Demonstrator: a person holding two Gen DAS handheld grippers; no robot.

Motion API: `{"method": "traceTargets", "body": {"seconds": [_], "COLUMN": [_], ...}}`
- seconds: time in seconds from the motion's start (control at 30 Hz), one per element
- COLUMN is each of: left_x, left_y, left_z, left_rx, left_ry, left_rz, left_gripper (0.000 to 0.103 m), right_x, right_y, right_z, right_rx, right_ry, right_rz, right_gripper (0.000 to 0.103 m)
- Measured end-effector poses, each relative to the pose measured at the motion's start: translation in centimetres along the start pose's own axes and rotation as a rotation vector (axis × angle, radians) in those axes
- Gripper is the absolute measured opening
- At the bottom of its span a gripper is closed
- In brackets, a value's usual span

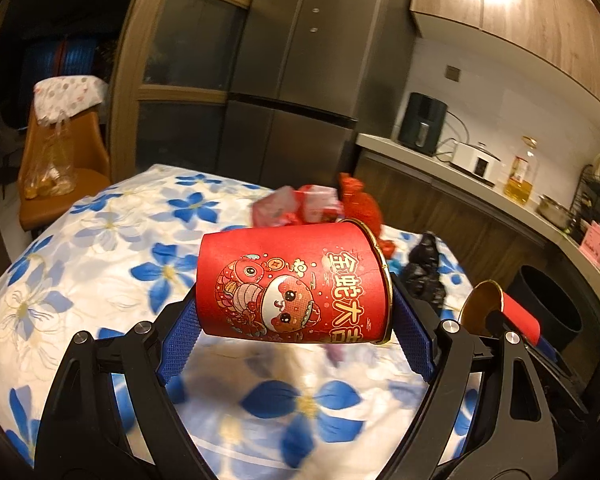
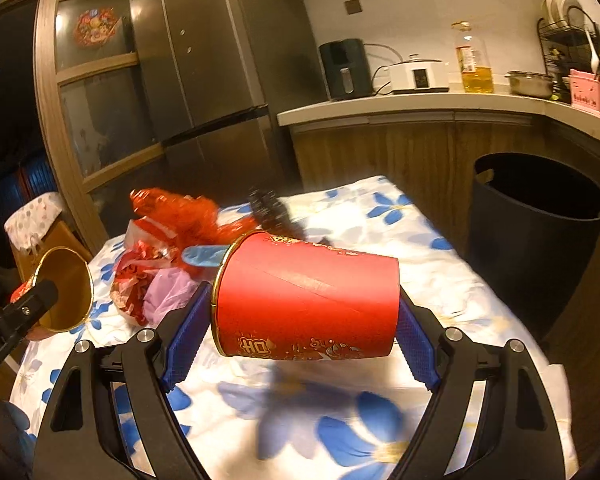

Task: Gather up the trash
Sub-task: 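Carry both cups over the black bin and open the left tool to drop its cup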

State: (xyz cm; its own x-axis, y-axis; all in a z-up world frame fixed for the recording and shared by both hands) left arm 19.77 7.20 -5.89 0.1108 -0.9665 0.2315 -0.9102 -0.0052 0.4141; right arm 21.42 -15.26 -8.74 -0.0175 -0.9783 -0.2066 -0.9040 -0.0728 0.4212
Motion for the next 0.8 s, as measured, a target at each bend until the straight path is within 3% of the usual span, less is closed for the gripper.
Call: {"method": "traceTargets", "body": {"seconds": [0.3,0.8], "left_x": [6.6,21.2], "left_y": [-0.6,-1.8], "left_z": [0.7,0.6], "left_rx": [-0.017,0.002], "left_ry": [-0.064,-0.184], "left_rz": [0.095,0.332], "left_gripper": [0.083,0.083], "right_x": [6.1,16.0], "right_y": [2.8,6.1], "right_z": [-1.8,-5.9], "right_rx": [0.059,0.173], "right_ry": [-0.052,-0.113], "right_rz": [0.090,0.286], "right_gripper": [0.082,0.082]}}
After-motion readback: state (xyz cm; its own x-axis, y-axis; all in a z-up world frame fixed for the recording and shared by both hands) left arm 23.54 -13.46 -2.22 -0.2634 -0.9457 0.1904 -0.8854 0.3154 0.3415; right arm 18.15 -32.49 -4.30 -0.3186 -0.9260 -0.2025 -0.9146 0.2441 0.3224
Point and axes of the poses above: each gripper's, at about its wrist camera, not at the fingertips, and y roughly against the way its jaws point, x to its right, z to its underside, the point moved 7 cm from there along -y, roughly the way its jaws point, and after that the axes turned 1 degree about y, right-handed, at the moved point
